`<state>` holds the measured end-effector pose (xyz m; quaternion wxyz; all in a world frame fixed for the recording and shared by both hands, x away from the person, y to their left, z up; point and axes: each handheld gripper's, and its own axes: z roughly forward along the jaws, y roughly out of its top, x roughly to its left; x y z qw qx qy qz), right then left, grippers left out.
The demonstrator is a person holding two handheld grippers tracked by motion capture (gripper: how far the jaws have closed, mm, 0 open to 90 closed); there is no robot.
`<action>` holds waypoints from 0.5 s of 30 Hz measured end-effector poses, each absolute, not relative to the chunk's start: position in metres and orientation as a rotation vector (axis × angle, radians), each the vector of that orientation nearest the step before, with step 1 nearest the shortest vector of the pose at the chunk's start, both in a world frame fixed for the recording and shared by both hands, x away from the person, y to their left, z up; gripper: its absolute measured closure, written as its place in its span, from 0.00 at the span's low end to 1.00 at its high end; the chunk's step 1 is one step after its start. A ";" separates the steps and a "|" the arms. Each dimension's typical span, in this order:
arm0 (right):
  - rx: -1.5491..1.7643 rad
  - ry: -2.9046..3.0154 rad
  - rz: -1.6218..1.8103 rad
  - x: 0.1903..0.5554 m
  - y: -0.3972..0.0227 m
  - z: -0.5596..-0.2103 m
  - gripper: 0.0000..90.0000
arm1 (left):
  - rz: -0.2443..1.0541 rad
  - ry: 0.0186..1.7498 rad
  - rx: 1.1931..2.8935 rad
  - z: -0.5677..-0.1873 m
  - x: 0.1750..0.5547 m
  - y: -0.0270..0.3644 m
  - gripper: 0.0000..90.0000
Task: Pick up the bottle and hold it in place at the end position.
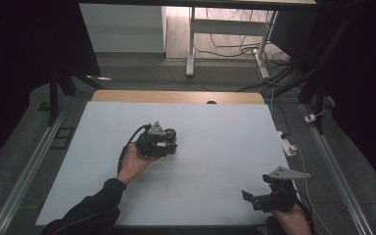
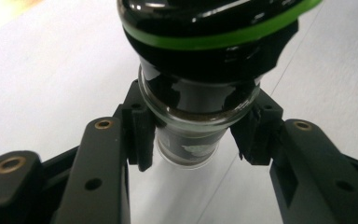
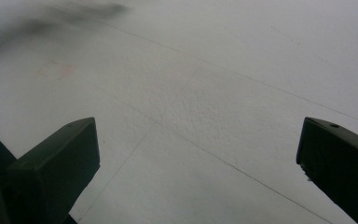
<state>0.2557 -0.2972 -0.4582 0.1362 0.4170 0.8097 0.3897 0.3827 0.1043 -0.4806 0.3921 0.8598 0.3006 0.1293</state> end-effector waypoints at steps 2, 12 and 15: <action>1.208 2.344 1.129 0.256 -0.297 -0.458 0.00 | 0.326 0.757 2.187 -0.481 0.386 0.100 0.59; 1.204 2.346 1.132 0.256 -0.297 -0.458 0.00 | 0.293 0.754 2.210 -0.488 0.402 0.085 0.59; 1.204 2.347 1.132 0.256 -0.298 -0.458 0.00 | 0.283 0.756 2.212 -0.491 0.403 0.084 0.59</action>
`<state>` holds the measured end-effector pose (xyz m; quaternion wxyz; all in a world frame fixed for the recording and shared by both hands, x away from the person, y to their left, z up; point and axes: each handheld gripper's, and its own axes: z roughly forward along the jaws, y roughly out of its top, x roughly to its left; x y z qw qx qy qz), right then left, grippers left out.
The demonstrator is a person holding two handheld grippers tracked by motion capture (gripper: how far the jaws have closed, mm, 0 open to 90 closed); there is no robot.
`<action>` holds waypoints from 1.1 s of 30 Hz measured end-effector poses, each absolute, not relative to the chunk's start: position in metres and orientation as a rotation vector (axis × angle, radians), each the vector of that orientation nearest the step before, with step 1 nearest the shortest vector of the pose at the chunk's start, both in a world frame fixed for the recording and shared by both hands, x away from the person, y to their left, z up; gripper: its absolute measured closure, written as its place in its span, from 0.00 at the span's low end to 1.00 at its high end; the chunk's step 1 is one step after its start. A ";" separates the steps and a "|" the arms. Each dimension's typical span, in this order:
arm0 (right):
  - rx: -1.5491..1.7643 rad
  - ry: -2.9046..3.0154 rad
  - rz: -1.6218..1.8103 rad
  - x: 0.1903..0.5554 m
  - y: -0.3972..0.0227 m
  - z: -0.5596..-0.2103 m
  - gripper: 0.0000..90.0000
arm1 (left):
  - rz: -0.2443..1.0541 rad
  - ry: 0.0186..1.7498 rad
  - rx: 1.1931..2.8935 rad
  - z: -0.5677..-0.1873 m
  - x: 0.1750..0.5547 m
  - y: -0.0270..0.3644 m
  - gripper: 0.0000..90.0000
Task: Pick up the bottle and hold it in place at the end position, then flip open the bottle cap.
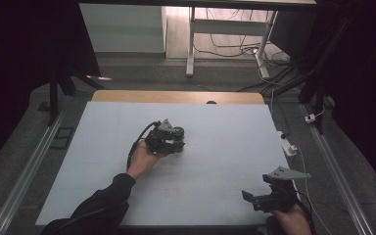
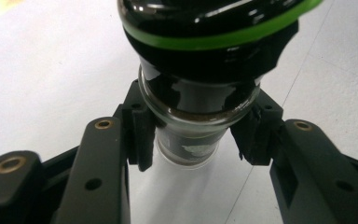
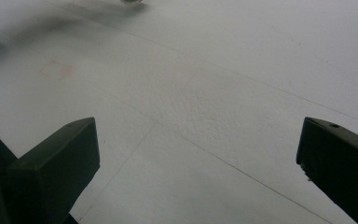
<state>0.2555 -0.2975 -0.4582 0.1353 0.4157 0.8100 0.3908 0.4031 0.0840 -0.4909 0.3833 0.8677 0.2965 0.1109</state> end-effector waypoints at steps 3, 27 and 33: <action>1.201 2.349 1.130 0.255 -0.297 -0.458 0.00 | 0.287 0.759 2.226 -0.494 0.403 0.083 0.59; 1.187 2.355 1.128 0.255 -0.297 -0.458 0.00 | 0.287 0.765 2.232 -0.505 0.404 0.086 0.59; 1.183 2.360 1.134 0.255 -0.297 -0.458 0.00 | 0.286 0.755 2.233 -0.506 0.404 0.087 0.60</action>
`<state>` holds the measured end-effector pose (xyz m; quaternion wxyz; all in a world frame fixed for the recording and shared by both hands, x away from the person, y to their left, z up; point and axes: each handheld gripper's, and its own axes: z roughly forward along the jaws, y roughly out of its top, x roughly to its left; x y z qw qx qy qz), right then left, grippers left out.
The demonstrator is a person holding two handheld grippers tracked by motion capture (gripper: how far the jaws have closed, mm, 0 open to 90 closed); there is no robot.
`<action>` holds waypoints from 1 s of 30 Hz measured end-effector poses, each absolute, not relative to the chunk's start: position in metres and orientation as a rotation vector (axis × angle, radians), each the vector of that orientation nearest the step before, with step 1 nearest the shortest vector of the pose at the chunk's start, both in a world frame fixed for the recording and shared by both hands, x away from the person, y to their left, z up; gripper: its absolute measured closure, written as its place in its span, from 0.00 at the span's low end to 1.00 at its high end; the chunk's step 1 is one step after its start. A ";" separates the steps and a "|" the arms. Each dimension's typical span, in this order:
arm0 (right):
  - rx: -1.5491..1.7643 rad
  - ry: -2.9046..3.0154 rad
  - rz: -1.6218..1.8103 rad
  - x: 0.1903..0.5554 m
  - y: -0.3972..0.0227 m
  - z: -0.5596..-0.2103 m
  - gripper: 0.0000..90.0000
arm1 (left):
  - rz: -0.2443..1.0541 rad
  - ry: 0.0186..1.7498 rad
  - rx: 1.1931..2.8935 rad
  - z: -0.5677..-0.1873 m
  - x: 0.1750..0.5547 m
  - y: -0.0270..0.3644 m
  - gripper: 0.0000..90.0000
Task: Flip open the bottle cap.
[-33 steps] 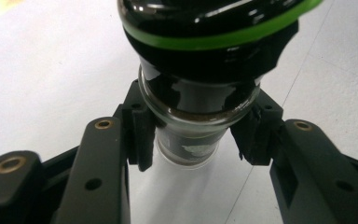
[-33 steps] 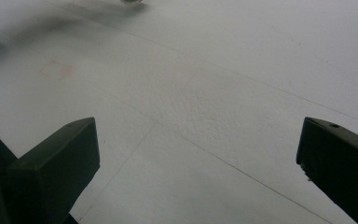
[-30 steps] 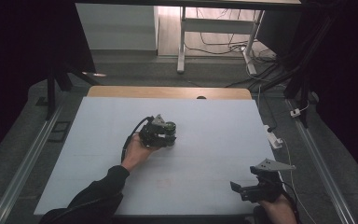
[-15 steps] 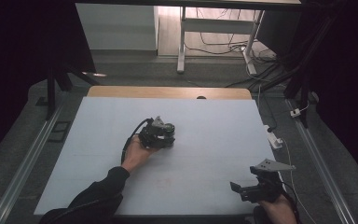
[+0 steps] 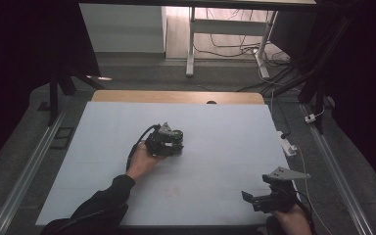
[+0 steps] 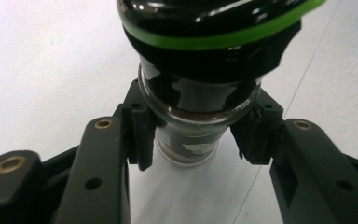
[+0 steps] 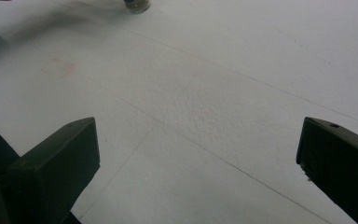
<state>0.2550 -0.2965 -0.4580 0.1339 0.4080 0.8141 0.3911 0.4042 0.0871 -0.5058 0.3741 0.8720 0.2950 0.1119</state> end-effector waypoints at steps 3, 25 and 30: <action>1.179 2.361 1.130 0.255 -0.296 -0.458 0.00 | 0.286 0.755 2.234 -0.506 0.404 0.087 0.60; 1.076 2.356 1.234 0.255 -0.278 -0.446 0.00 | 0.286 0.752 2.231 -0.506 0.404 0.087 0.60; 1.034 2.361 1.261 0.259 -0.269 -0.441 0.00 | 0.286 0.758 2.238 -0.506 0.404 0.087 0.60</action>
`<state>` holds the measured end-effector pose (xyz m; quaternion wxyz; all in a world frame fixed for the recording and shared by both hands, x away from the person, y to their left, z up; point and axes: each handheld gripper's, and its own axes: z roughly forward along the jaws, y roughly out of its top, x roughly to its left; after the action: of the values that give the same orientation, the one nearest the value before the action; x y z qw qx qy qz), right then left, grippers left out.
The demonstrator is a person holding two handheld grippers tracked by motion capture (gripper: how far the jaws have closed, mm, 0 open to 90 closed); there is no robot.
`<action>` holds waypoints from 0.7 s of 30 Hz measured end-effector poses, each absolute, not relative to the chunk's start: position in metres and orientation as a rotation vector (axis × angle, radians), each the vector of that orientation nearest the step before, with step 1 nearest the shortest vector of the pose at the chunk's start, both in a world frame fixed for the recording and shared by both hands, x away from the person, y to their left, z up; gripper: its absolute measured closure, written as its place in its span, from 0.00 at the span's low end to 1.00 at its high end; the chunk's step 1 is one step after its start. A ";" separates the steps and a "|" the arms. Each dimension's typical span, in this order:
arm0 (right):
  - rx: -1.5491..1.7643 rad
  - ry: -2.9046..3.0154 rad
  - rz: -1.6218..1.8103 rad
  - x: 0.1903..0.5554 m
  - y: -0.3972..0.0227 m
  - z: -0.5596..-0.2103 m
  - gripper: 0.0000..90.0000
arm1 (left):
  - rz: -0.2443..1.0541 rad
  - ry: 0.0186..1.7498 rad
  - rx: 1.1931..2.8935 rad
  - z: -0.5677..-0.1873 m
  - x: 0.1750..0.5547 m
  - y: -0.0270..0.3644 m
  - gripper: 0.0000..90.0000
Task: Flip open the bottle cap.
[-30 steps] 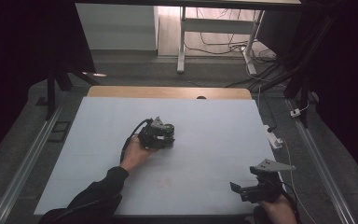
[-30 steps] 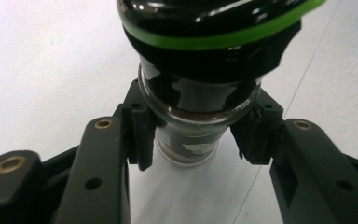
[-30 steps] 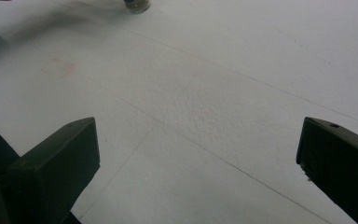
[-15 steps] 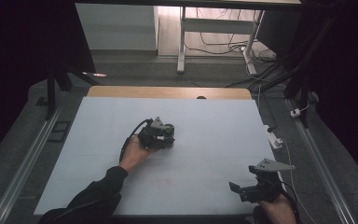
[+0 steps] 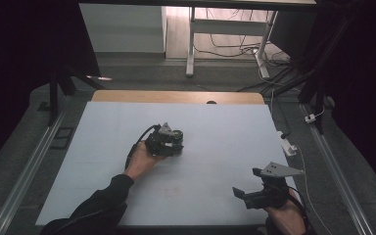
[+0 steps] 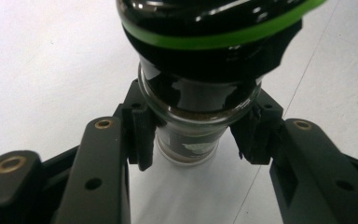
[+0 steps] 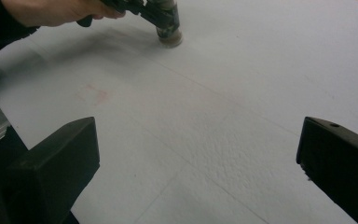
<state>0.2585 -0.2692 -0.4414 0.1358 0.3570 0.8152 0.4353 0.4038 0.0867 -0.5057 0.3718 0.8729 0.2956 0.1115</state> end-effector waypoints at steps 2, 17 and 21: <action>1.022 2.363 1.269 0.259 -0.267 -0.441 0.00 | 0.286 0.757 2.237 -0.506 0.404 0.087 0.60; 0.888 2.445 1.317 0.279 -0.230 -0.432 0.00 | 0.289 0.752 2.230 -0.507 0.403 0.087 0.60; 0.889 2.473 1.313 0.289 -0.218 -0.433 0.00 | 0.290 0.752 2.230 -0.507 0.403 0.087 0.60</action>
<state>0.2888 -0.2181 -0.4330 0.1018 0.3012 0.8373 0.4448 0.4034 0.0873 -0.5071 0.3759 0.8715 0.2938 0.1133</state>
